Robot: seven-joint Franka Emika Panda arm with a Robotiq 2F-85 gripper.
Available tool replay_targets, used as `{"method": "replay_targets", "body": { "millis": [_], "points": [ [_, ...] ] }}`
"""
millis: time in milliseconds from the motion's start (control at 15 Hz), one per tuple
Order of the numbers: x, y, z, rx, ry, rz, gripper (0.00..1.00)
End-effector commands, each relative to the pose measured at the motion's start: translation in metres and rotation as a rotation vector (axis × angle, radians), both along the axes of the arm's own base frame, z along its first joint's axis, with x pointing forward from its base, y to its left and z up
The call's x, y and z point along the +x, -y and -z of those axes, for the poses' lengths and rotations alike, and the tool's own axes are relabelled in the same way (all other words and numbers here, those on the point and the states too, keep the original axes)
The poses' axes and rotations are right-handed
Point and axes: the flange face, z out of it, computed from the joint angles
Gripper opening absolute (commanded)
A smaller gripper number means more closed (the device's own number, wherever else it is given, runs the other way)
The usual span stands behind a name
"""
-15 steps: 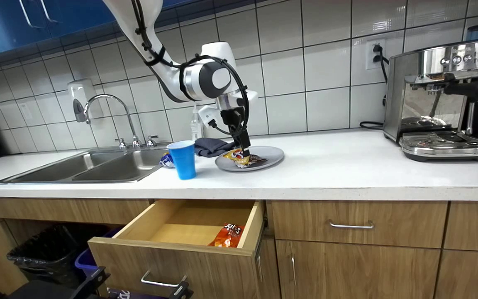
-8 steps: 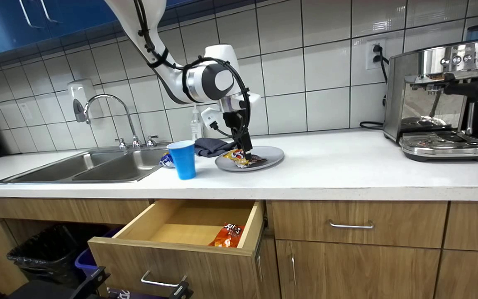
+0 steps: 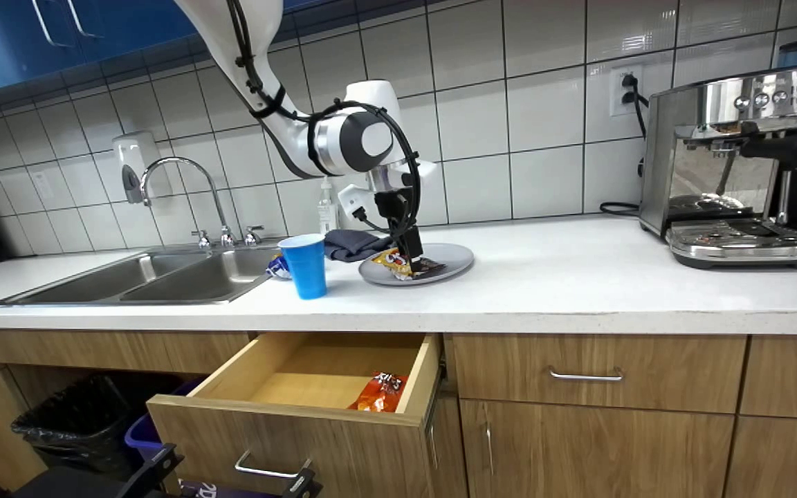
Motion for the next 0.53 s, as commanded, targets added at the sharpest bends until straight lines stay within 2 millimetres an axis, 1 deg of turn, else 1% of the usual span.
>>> {"method": "replay_targets", "body": {
  "millis": [0, 67, 467],
  "points": [
    [0.009, 0.0011, -0.0051, 0.016, -0.004, 0.015, 0.58],
    [0.0096, 0.0012, -0.0059, 0.015, -0.002, 0.013, 0.49],
    [0.0124, 0.0007, -0.0083, 0.01, 0.005, 0.007, 0.03]
  ]
}}
